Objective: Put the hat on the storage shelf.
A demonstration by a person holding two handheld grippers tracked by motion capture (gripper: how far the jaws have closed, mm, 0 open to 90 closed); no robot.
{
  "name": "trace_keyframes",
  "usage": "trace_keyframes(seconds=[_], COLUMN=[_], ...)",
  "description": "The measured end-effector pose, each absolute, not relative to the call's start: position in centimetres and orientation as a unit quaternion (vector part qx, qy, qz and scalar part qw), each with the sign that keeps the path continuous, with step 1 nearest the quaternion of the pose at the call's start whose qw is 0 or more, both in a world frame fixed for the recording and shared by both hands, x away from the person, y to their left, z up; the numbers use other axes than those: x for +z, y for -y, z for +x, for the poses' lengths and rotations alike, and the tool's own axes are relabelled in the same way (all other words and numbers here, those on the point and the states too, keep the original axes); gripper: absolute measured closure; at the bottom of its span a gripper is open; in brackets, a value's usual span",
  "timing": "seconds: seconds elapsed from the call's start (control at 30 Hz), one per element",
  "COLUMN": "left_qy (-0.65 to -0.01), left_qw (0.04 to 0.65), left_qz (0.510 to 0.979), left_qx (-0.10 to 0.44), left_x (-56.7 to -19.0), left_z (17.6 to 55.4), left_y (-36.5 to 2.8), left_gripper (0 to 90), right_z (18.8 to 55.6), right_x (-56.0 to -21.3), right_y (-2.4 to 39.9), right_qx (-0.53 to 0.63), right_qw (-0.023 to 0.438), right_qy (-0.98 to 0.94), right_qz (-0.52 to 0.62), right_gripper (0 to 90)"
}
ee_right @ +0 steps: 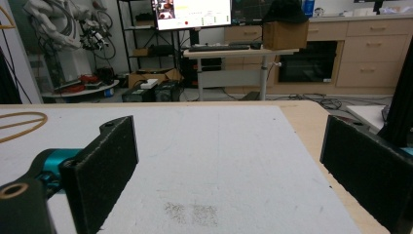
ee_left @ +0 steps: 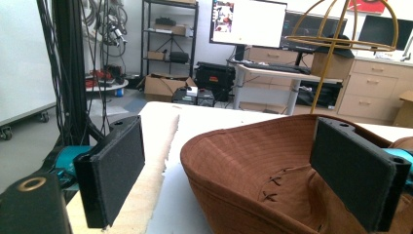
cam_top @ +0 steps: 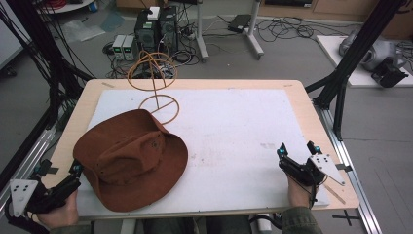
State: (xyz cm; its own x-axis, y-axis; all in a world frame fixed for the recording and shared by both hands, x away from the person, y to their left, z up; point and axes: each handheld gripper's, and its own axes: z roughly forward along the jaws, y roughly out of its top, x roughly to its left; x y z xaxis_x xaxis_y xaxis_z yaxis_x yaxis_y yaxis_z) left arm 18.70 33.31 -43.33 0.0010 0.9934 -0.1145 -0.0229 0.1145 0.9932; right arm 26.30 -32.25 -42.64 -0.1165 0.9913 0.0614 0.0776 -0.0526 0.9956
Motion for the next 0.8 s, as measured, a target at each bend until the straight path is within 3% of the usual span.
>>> trace_keyframes(seconds=[0.8], left_qy=[-0.504], left_qw=[0.535], left_qz=[0.487], left_qx=[0.472], left_x=[-42.72], left_z=[18.90], left_y=[-32.80], left_gripper=[13.2], right_z=[26.59], right_x=[-42.76], right_y=[32.35], right_qx=[0.526], right_qw=[0.429], right_qy=[-0.538], right_qz=[0.500], right_gripper=[6.0])
